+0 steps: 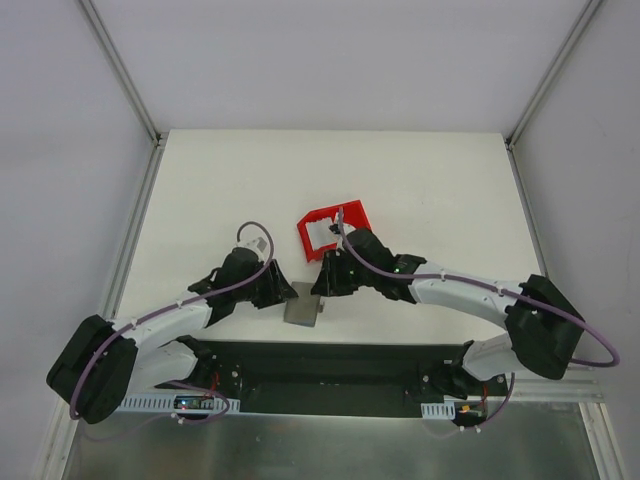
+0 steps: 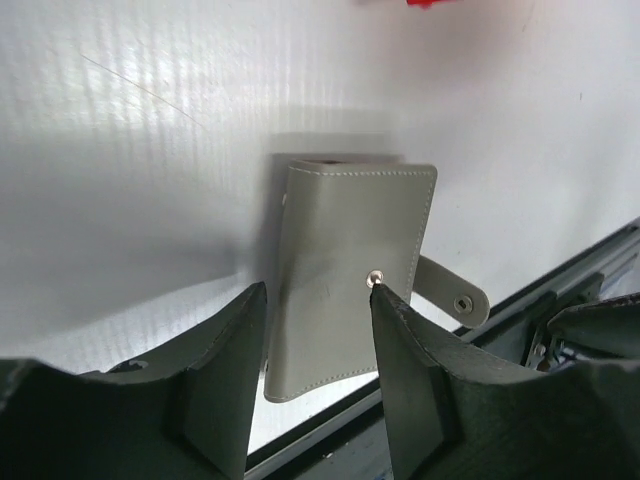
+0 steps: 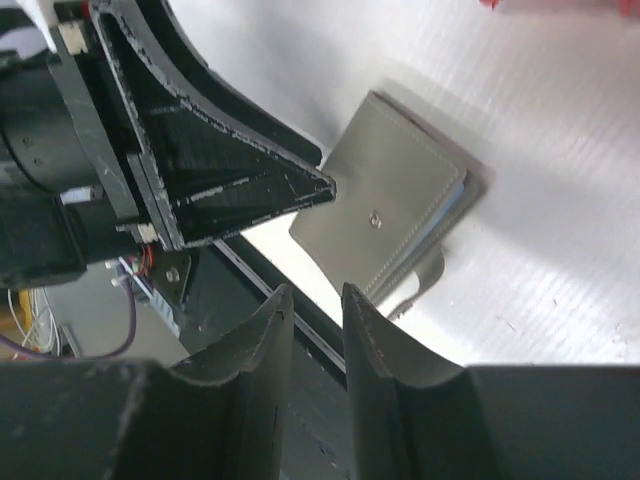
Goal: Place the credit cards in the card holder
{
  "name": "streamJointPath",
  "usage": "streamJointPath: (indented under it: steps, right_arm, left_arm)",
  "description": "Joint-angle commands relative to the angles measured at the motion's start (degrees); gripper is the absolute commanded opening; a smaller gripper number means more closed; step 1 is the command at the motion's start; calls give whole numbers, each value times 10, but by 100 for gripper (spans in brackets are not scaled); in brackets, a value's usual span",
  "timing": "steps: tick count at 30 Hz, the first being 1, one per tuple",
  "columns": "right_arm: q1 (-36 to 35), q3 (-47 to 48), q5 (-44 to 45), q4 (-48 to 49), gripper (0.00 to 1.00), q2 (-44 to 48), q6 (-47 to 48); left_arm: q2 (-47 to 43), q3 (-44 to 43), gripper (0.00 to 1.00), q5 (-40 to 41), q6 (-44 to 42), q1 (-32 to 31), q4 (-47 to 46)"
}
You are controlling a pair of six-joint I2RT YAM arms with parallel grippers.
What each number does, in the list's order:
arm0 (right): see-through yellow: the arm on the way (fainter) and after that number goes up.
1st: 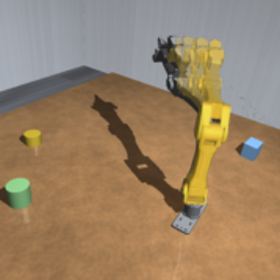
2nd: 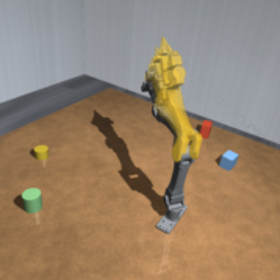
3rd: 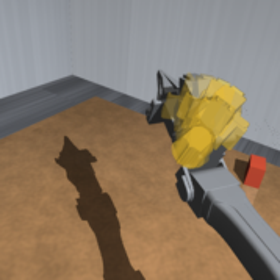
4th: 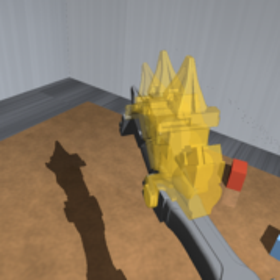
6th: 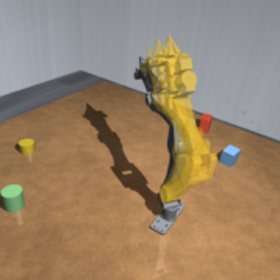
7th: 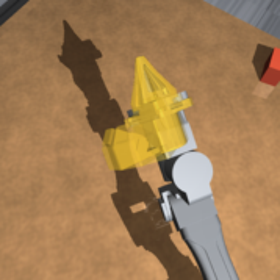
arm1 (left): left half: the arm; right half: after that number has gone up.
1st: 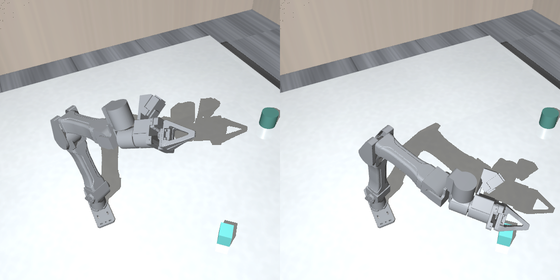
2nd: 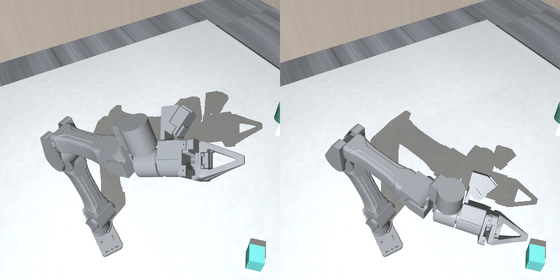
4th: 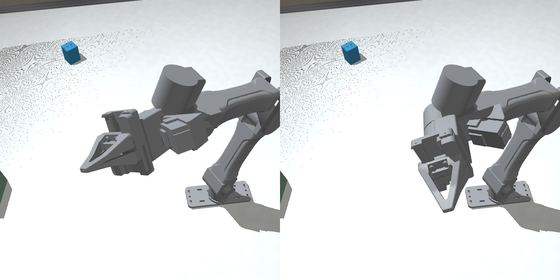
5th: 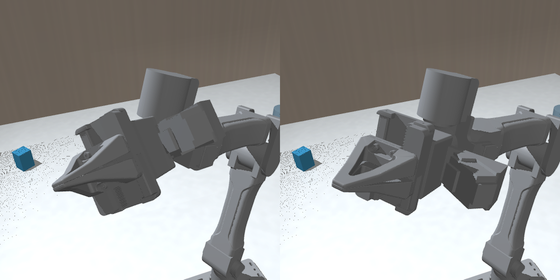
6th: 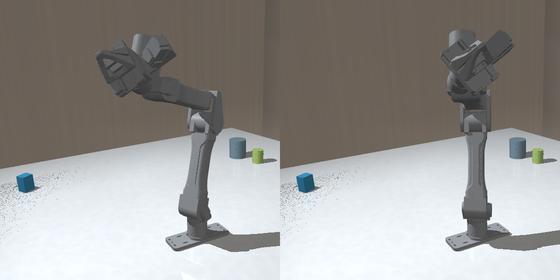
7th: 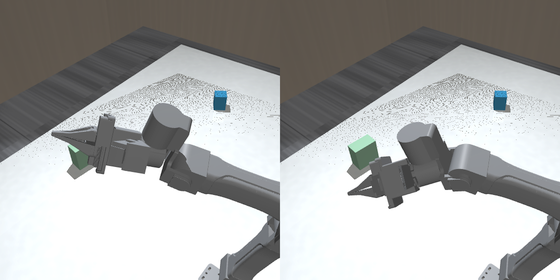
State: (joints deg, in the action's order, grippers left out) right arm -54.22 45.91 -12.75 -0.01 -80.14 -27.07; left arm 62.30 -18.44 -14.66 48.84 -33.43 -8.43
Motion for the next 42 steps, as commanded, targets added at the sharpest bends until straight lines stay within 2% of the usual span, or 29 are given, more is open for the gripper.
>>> streamJointPath:
  steps: [1, 4, 8, 16, 25, 29, 33, 42]
  right_arm:
    - [-2, 53, 41, -36, 27, -44, -34]
    - [0, 68, 34, -50, 26, -78, -43]
    - [-3, 66, 11, -53, 18, -111, -55]
    - [-4, 11, 22, -66, 18, -102, -57]
    - [-1, 15, 43, -61, 17, -146, -69]
    - [-3, 13, 70, -56, 18, -156, -88]
    - [-1, -1, 81, -40, 18, -163, -104]
    - [-2, -47, 70, 33, 18, -173, -140]
  left_arm:
    - [-22, -41, 46, 52, -8, -2, 68]
    - [-36, -60, 52, 67, -34, -2, 108]
    - [-40, -82, 53, 73, -63, -1, 142]
    - [-25, -112, 54, 60, -110, -1, 171]
    - [2, -146, 56, 31, -161, -8, 194]
    - [21, -166, 58, 36, -188, -43, 207]
    - [37, -195, 60, 78, -199, -97, 236]
    - [106, -244, 63, 162, -205, -167, 281]
